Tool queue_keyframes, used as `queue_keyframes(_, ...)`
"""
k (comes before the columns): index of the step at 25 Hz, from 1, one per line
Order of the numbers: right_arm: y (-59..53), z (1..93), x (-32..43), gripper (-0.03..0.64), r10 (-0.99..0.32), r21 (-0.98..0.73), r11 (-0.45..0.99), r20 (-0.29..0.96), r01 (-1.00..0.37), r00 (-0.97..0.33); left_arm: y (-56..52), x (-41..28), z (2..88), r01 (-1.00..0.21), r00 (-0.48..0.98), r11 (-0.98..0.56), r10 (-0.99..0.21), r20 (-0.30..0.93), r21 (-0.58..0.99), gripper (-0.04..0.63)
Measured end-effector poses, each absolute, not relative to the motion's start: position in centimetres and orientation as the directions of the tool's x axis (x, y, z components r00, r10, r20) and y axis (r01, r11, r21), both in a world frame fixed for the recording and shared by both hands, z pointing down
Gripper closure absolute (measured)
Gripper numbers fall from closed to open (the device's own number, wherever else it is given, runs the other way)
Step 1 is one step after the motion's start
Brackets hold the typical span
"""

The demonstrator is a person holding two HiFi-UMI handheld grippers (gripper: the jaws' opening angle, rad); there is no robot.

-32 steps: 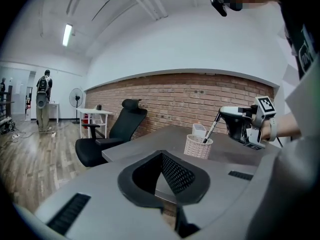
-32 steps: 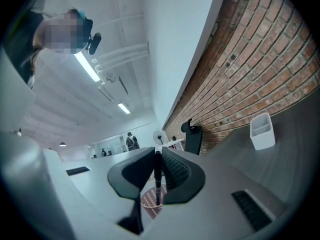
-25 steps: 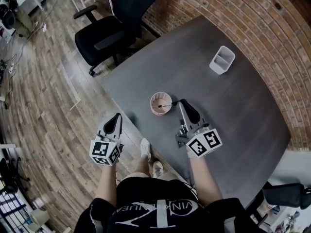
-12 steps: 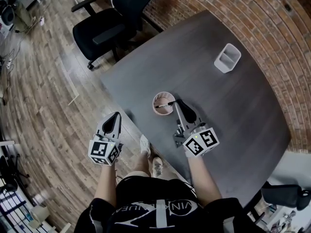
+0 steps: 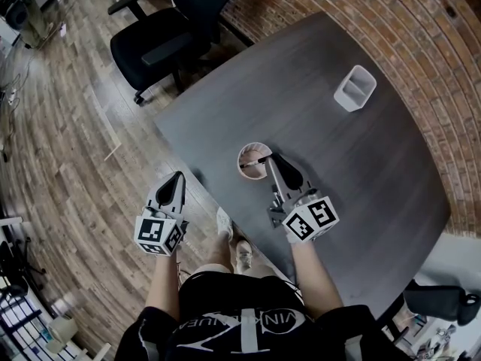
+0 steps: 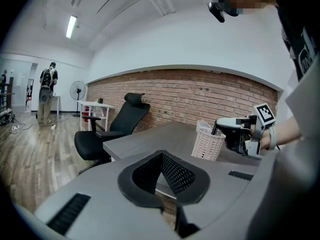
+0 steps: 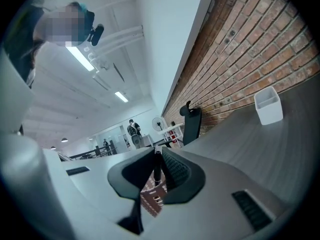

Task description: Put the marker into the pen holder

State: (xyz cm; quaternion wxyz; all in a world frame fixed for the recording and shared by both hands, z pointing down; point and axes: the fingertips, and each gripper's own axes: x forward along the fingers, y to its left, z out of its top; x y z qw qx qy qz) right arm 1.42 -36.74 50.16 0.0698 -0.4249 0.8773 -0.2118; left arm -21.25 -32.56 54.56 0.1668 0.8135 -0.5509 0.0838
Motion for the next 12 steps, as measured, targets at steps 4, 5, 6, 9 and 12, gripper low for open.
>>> queue_keyframes(4, -36.97, 50.41, 1.54, 0.561, -0.781, -0.408, 0.546, 0.069, -0.731, -0.621, -32.84, -21.5, 54.71, -0.925, 0.377, -0.335, -0.869, 0.321, 0.178, 0.58)
queue_keyframes(5, -36.96, 50.43, 1.54, 0.561, -0.782, -0.402, 0.545, 0.071, -0.736, -0.619, -32.86, -21.53, 54.71, -0.925, 0.377, -0.336, -0.869, 0.321, 0.178, 0.58)
queue_keyframes(6, -36.93, 50.43, 1.53, 0.561, -0.784, -0.393, 0.545, 0.074, -0.741, -0.616, -32.85, -21.55, 54.68, -0.925, 0.378, -0.337, -0.869, 0.32, 0.178, 0.58)
queue_keyframes(9, -36.75, 50.4, 1.36, 0.561, -0.786, -0.357, 0.548, 0.088, -0.756, -0.612, -32.8, -21.54, 54.51, -0.923, 0.382, -0.342, -0.868, 0.316, 0.177, 0.58)
queue_keyframes(12, -36.58, 50.5, 1.39, 0.56, -0.787, -0.342, 0.548, 0.098, -0.764, -0.609, -32.8, -21.46, 54.53, -0.921, 0.386, -0.345, -0.868, 0.314, 0.181, 0.58)
